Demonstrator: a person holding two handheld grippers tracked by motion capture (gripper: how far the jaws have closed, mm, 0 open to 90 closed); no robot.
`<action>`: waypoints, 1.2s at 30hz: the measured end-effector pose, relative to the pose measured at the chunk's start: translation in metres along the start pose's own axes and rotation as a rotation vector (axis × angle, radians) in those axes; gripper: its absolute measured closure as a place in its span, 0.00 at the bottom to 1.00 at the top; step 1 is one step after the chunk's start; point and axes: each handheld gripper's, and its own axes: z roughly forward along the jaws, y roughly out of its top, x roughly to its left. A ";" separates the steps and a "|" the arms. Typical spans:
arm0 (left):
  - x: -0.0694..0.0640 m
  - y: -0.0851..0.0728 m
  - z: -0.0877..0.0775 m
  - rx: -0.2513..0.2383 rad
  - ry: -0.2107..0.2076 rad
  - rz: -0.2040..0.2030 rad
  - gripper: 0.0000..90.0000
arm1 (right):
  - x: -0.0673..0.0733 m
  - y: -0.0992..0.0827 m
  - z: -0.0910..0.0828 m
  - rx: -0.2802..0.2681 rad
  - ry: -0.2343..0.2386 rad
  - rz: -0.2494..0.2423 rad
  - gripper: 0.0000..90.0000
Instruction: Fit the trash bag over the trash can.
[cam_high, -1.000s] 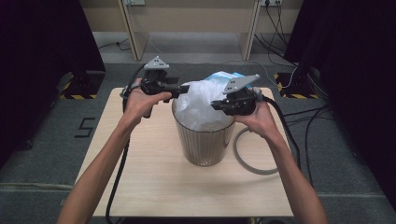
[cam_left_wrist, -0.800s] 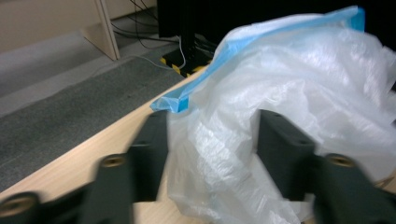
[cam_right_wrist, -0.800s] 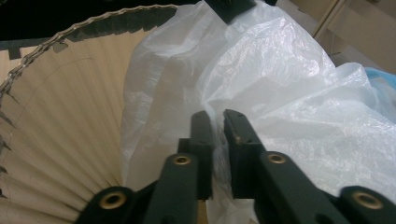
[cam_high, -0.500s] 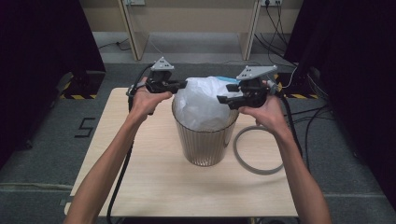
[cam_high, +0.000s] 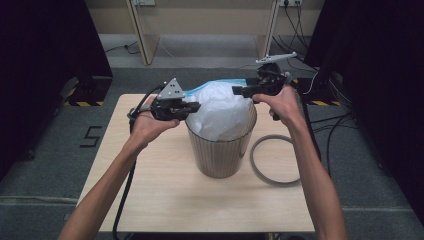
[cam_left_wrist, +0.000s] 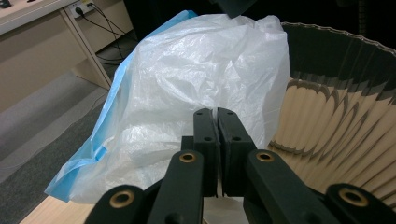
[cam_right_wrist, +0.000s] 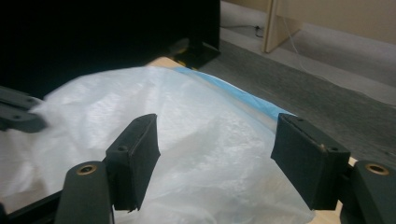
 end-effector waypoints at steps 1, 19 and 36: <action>0.000 0.000 0.000 0.000 0.001 -0.001 0.96 | 0.000 0.000 0.003 0.016 -0.020 -0.007 0.35; 0.012 -0.006 -0.006 -0.079 -0.028 -0.135 0.65 | 0.016 -0.007 -0.010 -0.065 0.030 -0.231 1.00; 0.042 -0.002 0.030 0.056 0.047 -0.201 0.61 | 0.047 -0.051 -0.028 0.008 0.054 -0.338 1.00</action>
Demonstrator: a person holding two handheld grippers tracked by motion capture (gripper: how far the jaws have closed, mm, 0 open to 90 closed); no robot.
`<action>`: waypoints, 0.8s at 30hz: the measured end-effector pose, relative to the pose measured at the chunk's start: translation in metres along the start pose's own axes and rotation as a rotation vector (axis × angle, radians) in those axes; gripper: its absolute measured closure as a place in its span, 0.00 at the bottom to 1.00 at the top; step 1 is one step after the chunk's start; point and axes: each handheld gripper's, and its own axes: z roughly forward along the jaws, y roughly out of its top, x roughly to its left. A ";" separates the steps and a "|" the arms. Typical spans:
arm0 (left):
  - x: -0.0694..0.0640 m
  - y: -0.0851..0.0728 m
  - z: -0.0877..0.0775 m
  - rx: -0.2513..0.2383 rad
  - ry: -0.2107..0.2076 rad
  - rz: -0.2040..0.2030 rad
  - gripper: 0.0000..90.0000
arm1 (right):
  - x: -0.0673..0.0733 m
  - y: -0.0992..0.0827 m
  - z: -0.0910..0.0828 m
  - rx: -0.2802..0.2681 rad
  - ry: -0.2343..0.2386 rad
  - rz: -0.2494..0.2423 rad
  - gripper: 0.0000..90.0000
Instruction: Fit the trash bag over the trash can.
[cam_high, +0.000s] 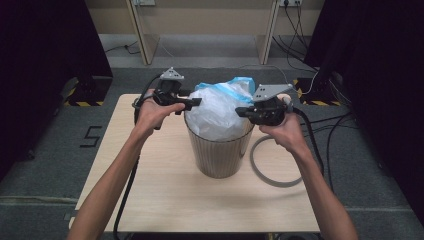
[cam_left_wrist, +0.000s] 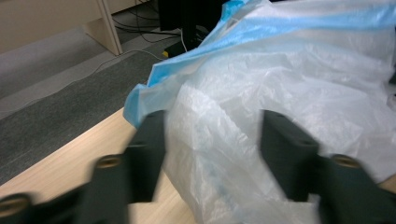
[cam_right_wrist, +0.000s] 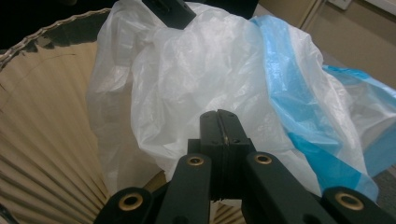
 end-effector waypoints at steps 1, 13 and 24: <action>-0.001 -0.001 0.000 -0.003 0.008 0.016 0.69 | -0.001 0.000 -0.002 -0.010 -0.008 0.011 0.94; -0.019 0.000 -0.020 -0.016 0.098 0.185 0.95 | -0.045 0.036 -0.002 -0.060 -0.176 0.175 0.37; -0.035 -0.022 -0.045 -0.016 0.033 0.217 0.92 | -0.022 0.027 0.007 -0.034 0.023 0.073 0.99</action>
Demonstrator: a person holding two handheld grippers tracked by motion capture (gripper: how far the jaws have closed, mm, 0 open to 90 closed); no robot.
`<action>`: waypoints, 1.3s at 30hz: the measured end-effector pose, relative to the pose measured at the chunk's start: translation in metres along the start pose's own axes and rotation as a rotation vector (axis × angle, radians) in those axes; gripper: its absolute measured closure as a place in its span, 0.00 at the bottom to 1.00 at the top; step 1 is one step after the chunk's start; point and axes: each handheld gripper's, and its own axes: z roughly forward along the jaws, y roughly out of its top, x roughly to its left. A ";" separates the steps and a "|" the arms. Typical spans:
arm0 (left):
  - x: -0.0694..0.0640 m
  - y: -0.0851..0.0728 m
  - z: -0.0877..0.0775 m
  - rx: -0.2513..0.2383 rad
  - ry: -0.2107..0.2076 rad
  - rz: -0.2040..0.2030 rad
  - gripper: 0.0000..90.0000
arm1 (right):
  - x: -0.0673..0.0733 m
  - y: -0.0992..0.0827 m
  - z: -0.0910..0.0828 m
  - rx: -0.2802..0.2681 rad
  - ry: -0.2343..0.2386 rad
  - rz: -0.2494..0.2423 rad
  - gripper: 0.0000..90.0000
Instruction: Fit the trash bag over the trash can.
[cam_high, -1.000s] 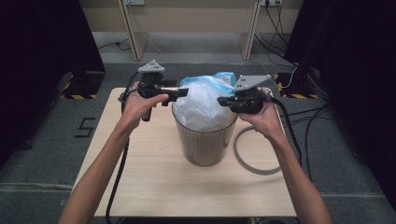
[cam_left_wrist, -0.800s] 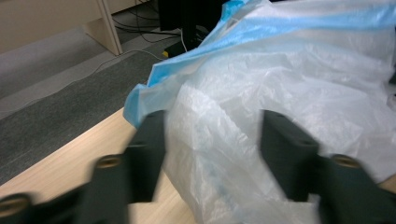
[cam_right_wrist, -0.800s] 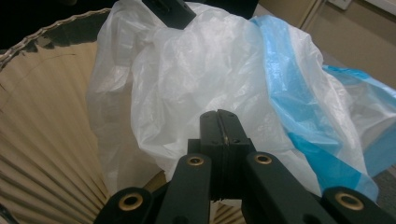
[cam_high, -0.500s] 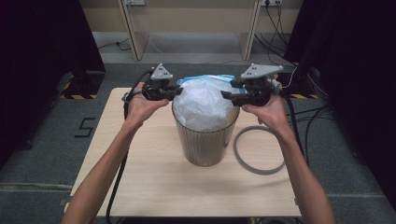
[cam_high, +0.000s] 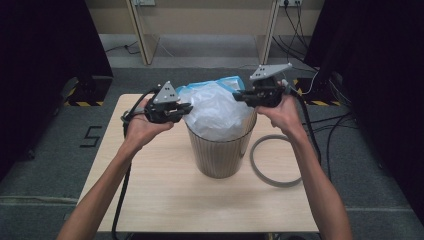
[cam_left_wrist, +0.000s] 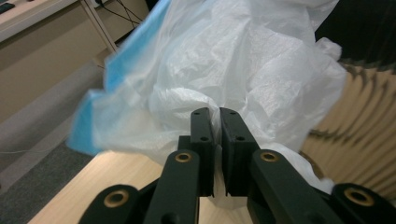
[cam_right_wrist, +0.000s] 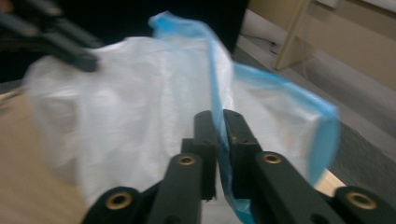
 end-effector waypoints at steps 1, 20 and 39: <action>0.000 -0.001 -0.002 -0.007 -0.003 -0.013 0.90 | 0.008 -0.002 -0.002 0.002 0.018 -0.019 0.99; 0.010 0.047 0.024 -0.107 -0.063 -0.281 0.44 | 0.054 -0.012 0.005 0.099 0.128 -0.131 0.97; 0.022 0.059 0.060 -0.076 -0.160 -0.359 0.74 | 0.063 -0.002 0.013 0.103 0.141 -0.162 0.93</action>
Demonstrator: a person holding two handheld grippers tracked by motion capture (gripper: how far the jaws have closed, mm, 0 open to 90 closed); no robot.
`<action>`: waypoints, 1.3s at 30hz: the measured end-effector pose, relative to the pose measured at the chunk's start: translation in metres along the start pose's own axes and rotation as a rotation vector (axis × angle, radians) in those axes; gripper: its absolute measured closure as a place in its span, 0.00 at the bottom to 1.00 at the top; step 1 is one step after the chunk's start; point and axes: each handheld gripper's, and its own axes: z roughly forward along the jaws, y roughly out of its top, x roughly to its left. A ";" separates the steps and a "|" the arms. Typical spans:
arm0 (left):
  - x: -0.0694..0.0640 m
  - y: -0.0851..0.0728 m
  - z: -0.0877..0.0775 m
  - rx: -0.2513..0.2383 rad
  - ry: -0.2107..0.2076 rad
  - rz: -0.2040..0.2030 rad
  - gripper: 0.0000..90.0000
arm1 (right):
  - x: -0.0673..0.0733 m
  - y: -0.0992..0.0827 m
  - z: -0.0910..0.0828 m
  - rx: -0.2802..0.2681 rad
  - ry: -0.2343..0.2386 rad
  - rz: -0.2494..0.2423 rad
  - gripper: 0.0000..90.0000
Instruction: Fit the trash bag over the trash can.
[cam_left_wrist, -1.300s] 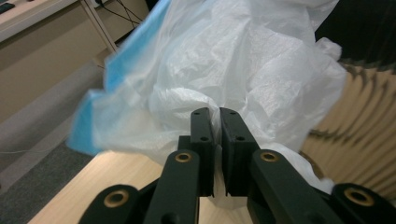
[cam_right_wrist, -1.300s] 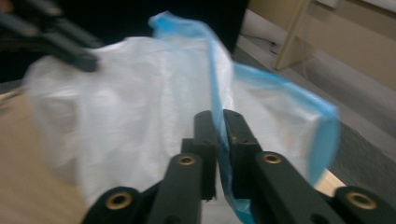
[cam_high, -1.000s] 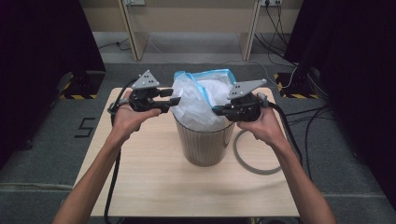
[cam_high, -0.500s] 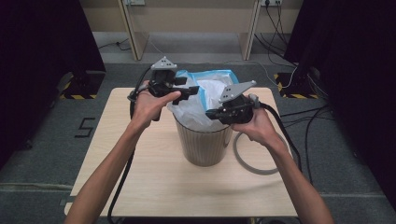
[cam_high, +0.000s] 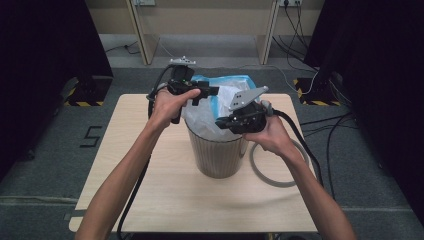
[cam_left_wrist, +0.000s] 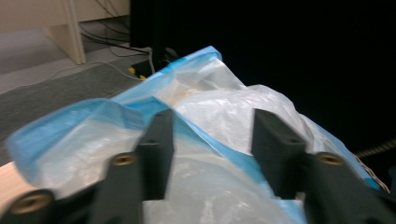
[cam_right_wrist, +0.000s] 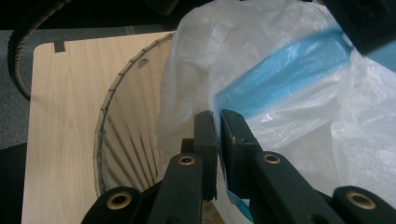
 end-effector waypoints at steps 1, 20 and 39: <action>-0.002 -0.001 0.000 0.007 0.002 0.021 0.81 | 0.000 0.001 0.000 -0.001 -0.002 0.000 0.92; -0.010 -0.044 -0.058 -0.020 0.013 0.156 1.00 | -0.064 -0.027 -0.063 -0.105 -0.248 0.310 0.42; -0.005 -0.076 -0.083 -0.037 0.001 0.139 0.99 | -0.049 -0.052 -0.044 -0.064 -0.184 0.301 0.54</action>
